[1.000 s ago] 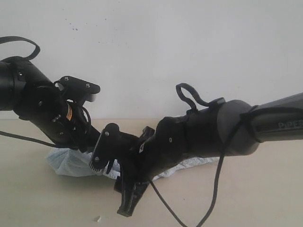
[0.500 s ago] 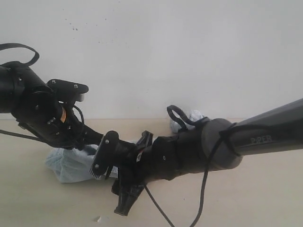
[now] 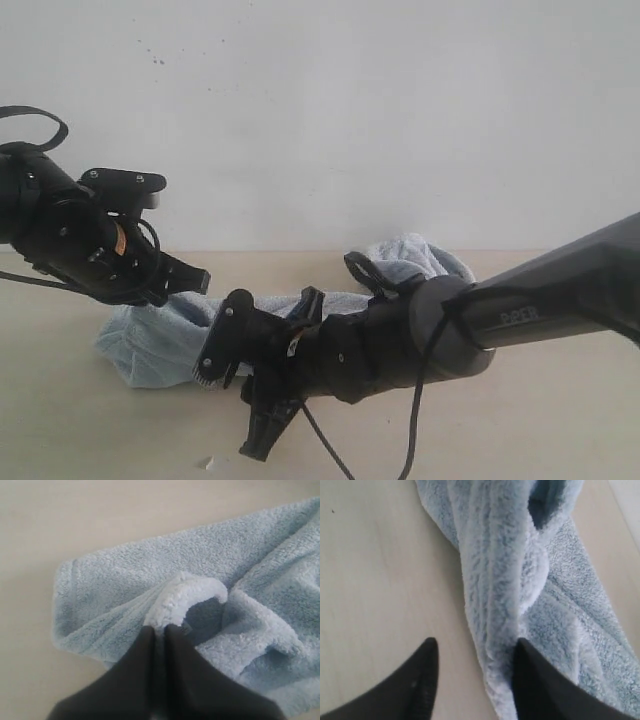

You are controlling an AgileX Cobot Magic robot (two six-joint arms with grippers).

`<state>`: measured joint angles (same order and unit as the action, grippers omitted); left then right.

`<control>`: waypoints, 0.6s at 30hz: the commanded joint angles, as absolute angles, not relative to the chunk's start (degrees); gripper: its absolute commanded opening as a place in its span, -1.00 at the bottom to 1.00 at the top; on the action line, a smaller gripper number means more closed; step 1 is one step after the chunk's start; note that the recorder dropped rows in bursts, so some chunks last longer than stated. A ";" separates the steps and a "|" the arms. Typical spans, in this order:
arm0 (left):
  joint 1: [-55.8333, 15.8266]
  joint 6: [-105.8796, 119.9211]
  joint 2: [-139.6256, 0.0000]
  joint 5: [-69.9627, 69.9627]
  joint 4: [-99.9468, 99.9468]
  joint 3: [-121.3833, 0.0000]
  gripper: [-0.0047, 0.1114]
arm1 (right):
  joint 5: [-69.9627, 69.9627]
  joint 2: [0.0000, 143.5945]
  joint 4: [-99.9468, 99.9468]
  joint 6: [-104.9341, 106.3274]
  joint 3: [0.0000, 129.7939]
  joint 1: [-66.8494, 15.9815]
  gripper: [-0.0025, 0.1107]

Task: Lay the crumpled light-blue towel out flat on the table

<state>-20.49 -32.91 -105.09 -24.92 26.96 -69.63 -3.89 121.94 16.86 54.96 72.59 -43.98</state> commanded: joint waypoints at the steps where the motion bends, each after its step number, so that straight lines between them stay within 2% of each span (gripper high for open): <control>1: -18.77 -33.68 -105.28 -24.38 26.39 -69.58 -0.85 | -5.39 121.65 21.90 53.54 72.70 -43.94 -0.95; 7: -18.42 -33.34 -105.28 -22.86 27.91 -69.58 -0.85 | -8.87 119.87 25.41 53.54 72.70 -42.15 -0.96; 12: -18.29 -35.75 -105.28 -17.31 27.44 -69.58 -0.85 | -8.07 113.05 26.03 53.54 72.70 -38.39 -0.96; 18: -16.58 -43.68 -103.88 -15.41 27.44 -69.58 -0.85 | 3.71 101.15 26.23 53.69 72.70 -32.50 -0.96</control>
